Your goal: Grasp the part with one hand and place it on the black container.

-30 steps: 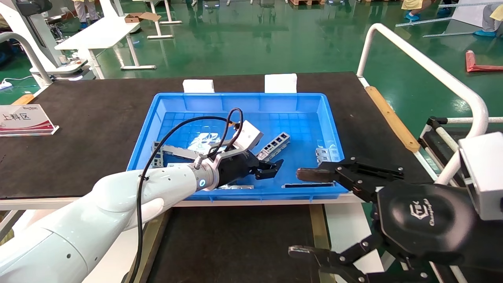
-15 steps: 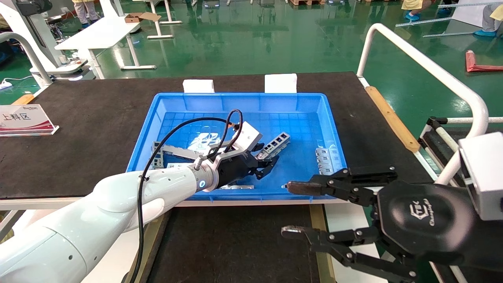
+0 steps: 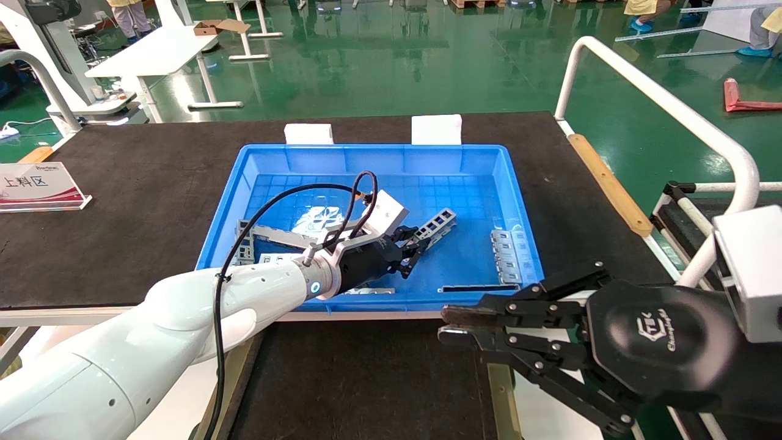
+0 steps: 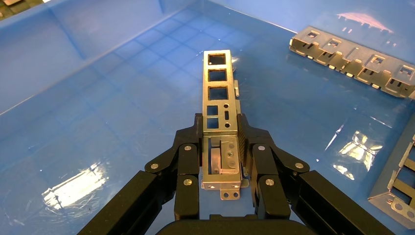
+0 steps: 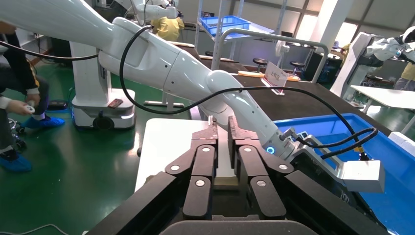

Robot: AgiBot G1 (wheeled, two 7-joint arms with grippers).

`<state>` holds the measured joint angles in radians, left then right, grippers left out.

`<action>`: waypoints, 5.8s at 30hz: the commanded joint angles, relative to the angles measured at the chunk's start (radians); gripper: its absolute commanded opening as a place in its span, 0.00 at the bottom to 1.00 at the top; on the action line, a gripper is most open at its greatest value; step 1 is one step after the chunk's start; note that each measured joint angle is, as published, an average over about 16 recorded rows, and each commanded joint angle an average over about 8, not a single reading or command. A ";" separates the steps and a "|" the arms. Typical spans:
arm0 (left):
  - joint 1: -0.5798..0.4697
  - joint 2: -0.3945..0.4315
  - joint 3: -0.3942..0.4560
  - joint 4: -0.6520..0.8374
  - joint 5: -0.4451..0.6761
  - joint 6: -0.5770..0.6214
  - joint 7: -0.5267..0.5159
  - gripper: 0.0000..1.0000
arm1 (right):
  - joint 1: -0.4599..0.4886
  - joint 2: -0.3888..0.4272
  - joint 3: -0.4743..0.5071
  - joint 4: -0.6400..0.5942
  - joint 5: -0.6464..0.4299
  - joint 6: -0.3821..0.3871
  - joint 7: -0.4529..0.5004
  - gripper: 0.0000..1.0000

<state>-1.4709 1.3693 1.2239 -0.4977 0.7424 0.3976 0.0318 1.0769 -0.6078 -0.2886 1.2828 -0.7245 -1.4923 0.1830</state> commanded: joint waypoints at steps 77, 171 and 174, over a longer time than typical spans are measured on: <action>0.645 -0.347 -0.186 -0.588 -0.438 -0.140 0.245 0.00 | 0.001 0.002 -0.005 0.000 0.003 0.002 -0.002 0.00; 0.766 -0.566 -0.351 -0.780 -0.336 0.003 0.151 1.00 | 0.002 0.004 -0.010 0.000 0.007 0.004 -0.005 1.00; 0.768 -0.620 -0.353 -0.812 -0.334 0.030 0.148 1.00 | 0.002 0.004 -0.010 0.000 0.007 0.004 -0.005 1.00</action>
<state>-0.7046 0.7624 0.8674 -1.2992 0.4041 0.4279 0.1816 1.0791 -0.6036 -0.2988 1.2828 -0.7175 -1.4878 0.1779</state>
